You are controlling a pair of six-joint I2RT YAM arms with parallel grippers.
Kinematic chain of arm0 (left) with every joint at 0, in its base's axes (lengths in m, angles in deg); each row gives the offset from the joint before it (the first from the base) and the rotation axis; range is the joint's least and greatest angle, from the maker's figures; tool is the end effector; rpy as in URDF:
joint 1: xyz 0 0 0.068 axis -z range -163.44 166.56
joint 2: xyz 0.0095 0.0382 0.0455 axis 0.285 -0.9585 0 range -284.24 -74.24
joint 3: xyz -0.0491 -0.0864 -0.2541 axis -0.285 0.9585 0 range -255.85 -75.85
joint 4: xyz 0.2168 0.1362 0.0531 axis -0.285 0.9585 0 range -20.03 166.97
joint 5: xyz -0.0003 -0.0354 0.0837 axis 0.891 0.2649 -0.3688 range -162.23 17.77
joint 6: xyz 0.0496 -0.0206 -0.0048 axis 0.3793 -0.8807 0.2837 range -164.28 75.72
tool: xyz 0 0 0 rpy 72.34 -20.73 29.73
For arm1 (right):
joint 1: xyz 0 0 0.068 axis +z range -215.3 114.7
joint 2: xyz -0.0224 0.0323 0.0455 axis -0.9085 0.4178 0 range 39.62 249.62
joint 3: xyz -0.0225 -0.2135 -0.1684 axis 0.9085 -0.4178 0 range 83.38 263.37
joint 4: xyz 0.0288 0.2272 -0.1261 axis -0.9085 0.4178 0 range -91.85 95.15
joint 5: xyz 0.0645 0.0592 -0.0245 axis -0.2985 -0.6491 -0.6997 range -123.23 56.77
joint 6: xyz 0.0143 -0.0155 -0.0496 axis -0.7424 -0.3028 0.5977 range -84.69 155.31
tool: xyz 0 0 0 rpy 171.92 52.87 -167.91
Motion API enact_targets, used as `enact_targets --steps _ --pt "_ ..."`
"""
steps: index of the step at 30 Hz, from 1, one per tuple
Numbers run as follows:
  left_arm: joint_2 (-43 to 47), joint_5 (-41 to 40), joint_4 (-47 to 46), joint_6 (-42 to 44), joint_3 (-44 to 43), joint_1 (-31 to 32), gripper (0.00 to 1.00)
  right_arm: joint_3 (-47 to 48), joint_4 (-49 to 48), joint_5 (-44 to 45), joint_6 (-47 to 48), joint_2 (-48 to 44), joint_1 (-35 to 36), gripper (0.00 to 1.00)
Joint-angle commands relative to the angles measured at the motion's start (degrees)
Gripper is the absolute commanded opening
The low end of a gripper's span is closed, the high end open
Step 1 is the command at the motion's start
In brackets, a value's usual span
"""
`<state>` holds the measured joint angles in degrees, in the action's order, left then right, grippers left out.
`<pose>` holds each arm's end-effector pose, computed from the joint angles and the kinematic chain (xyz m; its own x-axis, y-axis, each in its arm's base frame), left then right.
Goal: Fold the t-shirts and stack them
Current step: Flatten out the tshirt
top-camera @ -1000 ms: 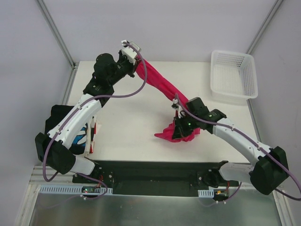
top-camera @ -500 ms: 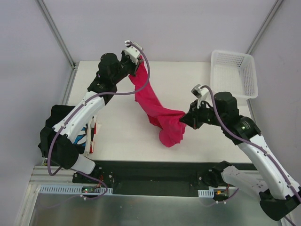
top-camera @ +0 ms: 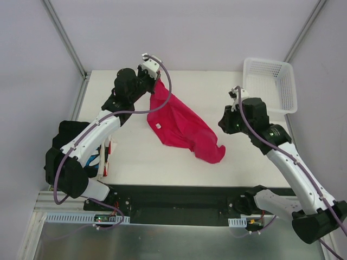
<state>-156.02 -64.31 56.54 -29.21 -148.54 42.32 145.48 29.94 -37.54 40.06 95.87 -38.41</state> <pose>0.3064 -0.1533 0.4036 0.2099 0.1847 -0.9601 0.5174 0.8123 0.2693 0.1855 0.0971 0.3699 -0.3462 -0.2683 -0.8990 -0.5419 0.8394 -0.0418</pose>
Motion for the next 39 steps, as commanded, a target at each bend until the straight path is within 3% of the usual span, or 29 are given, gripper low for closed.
enact_targets --steps 1,4,8,9,13,16,17,20,23,39 --pt "3.64 -2.38 -4.67 -1.80 0.96 -0.62 0.00 3.45 -0.42 3.96 -3.43 4.82 -1.58 0.18" --pt "5.13 -3.17 -4.94 -3.11 2.89 -0.62 0.00 4.16 0.20 6.78 -4.40 7.46 -1.67 0.17" --pt "8.47 -3.97 -5.81 -4.79 6.06 -0.62 0.00 1.90 -1.99 0.12 -6.95 8.35 -1.32 0.17" --pt "8.82 -4.06 -5.99 -4.96 6.76 -0.62 0.00 0.83 -3.13 -4.08 -9.13 8.35 -0.54 0.16" --pt "9.18 -4.32 -6.17 -4.79 7.21 -0.62 0.00 -3.03 -3.32 -6.41 -12.22 10.54 6.66 0.16" --pt "9.01 -4.15 -6.26 -4.96 7.47 -0.62 0.00 -7.78 -5.15 -9.12 -15.81 10.81 11.59 0.23" --pt "8.92 -4.06 -6.34 -5.14 7.64 -0.62 0.00 -9.10 -6.03 -10.26 -16.18 10.72 12.73 0.32" --pt "9.00 -3.62 -6.34 -5.40 7.91 -0.62 0.00 -15.94 -9.98 -10.45 -18.46 8.27 12.74 0.45" --pt "9.00 -3.70 -6.52 -5.49 8.35 -0.62 0.00 -19.04 -13.33 -8.96 -18.73 7.82 12.22 0.50" --pt "12.52 -4.14 -7.40 -6.10 11.25 -0.62 0.00 -15.17 -15.88 -9.57 -19.08 21.79 8.62 0.51"
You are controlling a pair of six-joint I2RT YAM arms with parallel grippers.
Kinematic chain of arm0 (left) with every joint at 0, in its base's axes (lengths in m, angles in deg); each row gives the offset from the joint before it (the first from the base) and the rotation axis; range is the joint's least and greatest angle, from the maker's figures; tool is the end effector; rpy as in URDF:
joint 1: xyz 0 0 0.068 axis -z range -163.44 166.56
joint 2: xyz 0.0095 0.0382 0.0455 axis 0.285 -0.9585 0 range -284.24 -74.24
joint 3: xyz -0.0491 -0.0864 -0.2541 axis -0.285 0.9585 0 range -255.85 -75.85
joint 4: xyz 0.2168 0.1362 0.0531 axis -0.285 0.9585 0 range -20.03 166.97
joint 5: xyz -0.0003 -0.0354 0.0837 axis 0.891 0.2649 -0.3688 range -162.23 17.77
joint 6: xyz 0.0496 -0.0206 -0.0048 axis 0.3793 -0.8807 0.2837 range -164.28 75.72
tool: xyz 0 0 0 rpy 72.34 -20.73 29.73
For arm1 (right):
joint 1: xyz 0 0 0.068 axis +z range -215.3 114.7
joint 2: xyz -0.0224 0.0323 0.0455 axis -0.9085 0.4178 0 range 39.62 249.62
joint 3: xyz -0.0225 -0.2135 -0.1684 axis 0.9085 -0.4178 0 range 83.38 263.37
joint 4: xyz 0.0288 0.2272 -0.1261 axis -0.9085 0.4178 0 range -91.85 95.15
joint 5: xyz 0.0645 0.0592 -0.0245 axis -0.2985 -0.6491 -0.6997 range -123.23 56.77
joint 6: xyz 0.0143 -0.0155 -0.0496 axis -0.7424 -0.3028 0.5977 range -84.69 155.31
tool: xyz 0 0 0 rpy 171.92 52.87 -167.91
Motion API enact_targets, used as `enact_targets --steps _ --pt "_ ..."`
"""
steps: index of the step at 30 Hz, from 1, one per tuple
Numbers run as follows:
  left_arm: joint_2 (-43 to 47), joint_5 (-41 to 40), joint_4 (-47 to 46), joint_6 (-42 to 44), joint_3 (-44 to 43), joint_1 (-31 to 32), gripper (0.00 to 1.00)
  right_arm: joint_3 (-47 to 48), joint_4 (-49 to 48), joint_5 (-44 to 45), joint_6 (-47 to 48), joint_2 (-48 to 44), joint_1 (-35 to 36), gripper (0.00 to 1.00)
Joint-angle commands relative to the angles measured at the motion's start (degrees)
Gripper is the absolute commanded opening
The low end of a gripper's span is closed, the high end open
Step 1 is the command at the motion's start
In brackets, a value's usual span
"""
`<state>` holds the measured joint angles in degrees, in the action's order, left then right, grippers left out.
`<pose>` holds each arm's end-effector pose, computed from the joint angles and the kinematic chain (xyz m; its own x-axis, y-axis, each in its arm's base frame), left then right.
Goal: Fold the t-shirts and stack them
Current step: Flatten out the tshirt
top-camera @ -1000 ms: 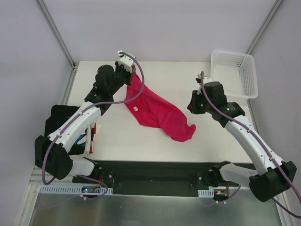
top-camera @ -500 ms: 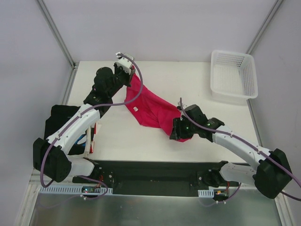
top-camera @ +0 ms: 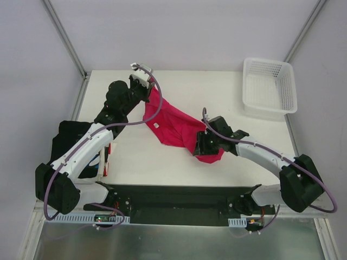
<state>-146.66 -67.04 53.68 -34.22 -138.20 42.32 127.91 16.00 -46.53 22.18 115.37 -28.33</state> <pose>0.2695 -0.1336 0.3933 0.1858 0.1035 -0.9771 0.4888 0.8529 0.1833 0.2082 0.1670 0.2117 -0.7480 -0.2865 -0.5987 -0.5503 0.7720 0.3180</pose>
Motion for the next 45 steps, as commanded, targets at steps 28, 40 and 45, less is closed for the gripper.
enact_targets --steps 28,40,45 --pt "10.81 -2.55 -4.62 -1.36 6.62 -0.62 0.00 18.13 7.03 28.94 0.64 21.64 -8.23 0.01" --pt "8.18 -1.94 -5.41 -2.07 7.06 -0.62 0.00 31.57 9.57 34.39 4.25 18.65 -12.62 0.01" --pt "6.42 -2.03 -5.59 -1.98 7.15 -0.62 0.00 38.68 10.02 34.92 5.30 22.07 -13.06 0.01"
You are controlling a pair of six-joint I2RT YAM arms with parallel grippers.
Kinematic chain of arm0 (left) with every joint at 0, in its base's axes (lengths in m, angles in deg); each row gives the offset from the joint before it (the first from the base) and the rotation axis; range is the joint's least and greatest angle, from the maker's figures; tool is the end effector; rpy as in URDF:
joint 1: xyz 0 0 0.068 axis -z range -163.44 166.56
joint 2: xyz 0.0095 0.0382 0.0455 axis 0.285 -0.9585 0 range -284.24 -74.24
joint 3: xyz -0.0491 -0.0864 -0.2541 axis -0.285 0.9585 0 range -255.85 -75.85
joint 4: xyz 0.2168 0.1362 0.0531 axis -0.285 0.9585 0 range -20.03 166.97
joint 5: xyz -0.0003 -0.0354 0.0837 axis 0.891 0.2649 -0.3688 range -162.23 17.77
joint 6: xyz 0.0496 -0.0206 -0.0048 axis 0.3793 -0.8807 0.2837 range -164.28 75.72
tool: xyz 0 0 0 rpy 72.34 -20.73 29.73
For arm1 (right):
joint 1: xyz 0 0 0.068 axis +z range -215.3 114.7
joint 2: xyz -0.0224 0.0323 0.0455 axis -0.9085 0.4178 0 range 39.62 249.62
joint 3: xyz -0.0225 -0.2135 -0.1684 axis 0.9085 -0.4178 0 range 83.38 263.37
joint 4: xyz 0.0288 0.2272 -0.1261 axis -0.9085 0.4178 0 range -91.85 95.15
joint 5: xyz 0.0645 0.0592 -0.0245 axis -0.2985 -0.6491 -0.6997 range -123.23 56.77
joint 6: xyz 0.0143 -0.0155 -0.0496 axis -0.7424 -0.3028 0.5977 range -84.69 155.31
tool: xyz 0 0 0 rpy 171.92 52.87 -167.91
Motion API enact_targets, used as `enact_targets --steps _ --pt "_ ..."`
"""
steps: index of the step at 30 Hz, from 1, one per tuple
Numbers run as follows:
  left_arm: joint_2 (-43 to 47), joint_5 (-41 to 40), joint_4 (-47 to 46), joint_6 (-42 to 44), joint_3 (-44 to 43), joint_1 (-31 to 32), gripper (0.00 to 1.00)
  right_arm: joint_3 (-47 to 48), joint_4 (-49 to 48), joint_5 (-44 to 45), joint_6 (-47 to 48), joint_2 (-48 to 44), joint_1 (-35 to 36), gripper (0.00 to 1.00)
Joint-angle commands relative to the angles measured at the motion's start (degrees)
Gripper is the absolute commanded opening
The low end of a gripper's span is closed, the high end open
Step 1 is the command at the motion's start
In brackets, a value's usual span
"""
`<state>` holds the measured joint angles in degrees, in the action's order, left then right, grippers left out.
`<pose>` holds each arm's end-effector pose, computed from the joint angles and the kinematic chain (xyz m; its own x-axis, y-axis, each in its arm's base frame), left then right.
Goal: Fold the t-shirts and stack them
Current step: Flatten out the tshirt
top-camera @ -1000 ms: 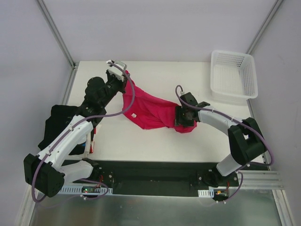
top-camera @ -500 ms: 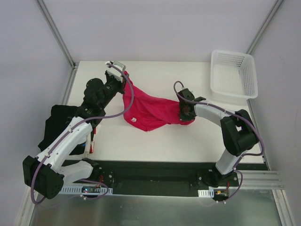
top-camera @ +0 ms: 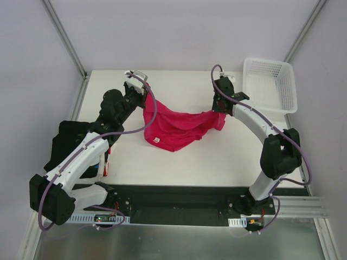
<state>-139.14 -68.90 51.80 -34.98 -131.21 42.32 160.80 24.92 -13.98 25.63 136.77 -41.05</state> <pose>0.2403 -0.1182 0.3876 0.2118 0.0769 -0.9743 0.4573 0.8732 0.1684 0.3493 0.1445 0.2713 -0.6822 -0.1334 -0.7189 -0.0672 0.9905 -0.1200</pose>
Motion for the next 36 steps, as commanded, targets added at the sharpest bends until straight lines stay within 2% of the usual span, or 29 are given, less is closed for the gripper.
enact_targets --steps 1,6,13,16,17,20,22,27,32,36 --pt "-1.28 -0.26 -3.80 -1.13 -0.02 -0.62 0.00 6.85 1.01 2.20 2.02 1.38 -0.34 0.01" --pt "-2.86 -0.17 -3.80 -0.78 -0.63 -0.62 0.00 15.36 3.20 1.24 3.08 11.30 -0.87 0.06" --pt "-4.88 -0.26 -3.71 -0.95 -1.07 -0.62 0.00 30.13 5.66 -0.17 3.96 25.10 -2.01 0.04" --pt "-5.85 -0.52 -3.36 -0.78 -1.51 -0.62 0.00 39.97 9.60 -0.87 4.66 31.60 -2.54 0.04" --pt "-6.11 -0.52 -3.19 -0.60 -1.69 -0.62 0.00 45.21 10.93 -1.14 4.92 34.66 -2.72 0.05" --pt "-6.90 -0.43 -2.57 -0.25 -2.30 -0.62 0.00 49.22 14.89 -1.67 4.75 36.28 -3.51 0.12" --pt "-7.17 -0.87 -2.57 0.10 -2.39 -0.62 0.00 44.85 13.33 -1.93 4.92 33.22 -3.86 0.16" --pt "-7.78 -0.87 -2.83 0.45 -2.74 -0.71 0.00 30.35 9.18 -4.47 5.28 16.43 -4.04 0.24" --pt "-8.22 -0.87 -3.18 0.80 -3.09 -0.62 0.00 11.63 4.89 -10.36 2.12 2.82 -3.77 0.27" --pt "-8.22 -0.79 -3.27 0.98 -3.53 -0.62 0.00 0.90 -0.13 -12.83 1.32 -2.30 -3.16 0.29"
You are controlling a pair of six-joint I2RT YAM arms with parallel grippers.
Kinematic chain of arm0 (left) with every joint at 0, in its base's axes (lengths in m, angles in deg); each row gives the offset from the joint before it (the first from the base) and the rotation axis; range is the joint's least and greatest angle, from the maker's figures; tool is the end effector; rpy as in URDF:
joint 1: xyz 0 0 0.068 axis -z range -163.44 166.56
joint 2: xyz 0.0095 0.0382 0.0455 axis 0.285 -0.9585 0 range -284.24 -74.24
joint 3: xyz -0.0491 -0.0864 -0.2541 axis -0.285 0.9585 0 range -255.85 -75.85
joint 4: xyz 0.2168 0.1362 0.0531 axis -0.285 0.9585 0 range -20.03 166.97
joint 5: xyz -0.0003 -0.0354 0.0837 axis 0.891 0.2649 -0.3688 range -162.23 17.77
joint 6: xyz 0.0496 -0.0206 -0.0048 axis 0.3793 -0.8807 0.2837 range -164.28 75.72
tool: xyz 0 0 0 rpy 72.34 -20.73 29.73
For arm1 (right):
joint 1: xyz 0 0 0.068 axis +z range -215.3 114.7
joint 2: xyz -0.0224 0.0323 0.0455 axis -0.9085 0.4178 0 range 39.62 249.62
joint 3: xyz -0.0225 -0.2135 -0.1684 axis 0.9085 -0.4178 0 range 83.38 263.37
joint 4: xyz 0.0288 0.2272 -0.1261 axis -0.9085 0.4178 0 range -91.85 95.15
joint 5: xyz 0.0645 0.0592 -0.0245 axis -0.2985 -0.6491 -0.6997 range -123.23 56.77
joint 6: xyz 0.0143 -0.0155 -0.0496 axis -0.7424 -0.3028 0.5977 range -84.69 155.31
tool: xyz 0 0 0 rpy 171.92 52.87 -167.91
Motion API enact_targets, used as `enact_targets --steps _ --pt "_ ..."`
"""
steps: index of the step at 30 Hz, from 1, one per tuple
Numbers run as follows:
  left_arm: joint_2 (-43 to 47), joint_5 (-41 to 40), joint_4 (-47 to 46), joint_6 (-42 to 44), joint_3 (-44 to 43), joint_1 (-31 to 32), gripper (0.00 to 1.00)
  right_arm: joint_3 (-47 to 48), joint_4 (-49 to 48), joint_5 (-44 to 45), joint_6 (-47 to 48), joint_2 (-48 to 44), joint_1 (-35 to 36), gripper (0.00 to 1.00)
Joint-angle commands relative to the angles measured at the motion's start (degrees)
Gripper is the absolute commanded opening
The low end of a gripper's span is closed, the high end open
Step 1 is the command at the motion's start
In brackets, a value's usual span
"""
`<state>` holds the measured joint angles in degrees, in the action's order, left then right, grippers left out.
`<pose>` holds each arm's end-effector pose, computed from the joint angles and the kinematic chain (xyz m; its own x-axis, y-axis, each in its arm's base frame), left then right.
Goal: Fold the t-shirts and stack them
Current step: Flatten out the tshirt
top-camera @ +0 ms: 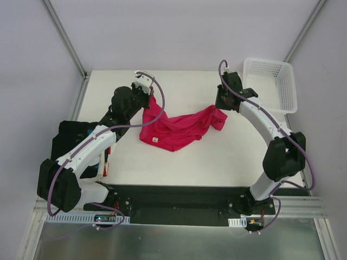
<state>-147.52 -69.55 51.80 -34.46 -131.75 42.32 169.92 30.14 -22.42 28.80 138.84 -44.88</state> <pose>0.2743 -0.1341 0.3519 0.0934 0.1441 -0.9851 0.4671 0.8675 0.1712 0.3697 0.1305 0.3024 -0.6791 -0.1341 -0.7217 -0.1417 0.9886 -0.0504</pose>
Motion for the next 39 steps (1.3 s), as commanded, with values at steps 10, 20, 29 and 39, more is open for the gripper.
enact_targets --steps 10,20,29,39 --pt "1.12 0.22 -3.18 -0.07 -2.99 -0.62 0.00 -6.57 -6.06 -3.25 -0.70 2.19 1.28 0.33" --pt "1.56 -0.57 -2.22 0.81 -2.81 -0.62 0.00 -4.19 -5.80 -2.90 -1.76 3.53 2.69 0.34" --pt "1.73 -0.48 -2.39 0.64 -2.37 -0.62 0.00 -2.43 -4.30 -1.14 -2.02 3.35 5.06 0.40" --pt "2.00 -0.30 -2.48 0.81 -2.20 -0.62 0.00 -1.47 -4.13 1.58 -2.02 6.51 5.06 0.60"
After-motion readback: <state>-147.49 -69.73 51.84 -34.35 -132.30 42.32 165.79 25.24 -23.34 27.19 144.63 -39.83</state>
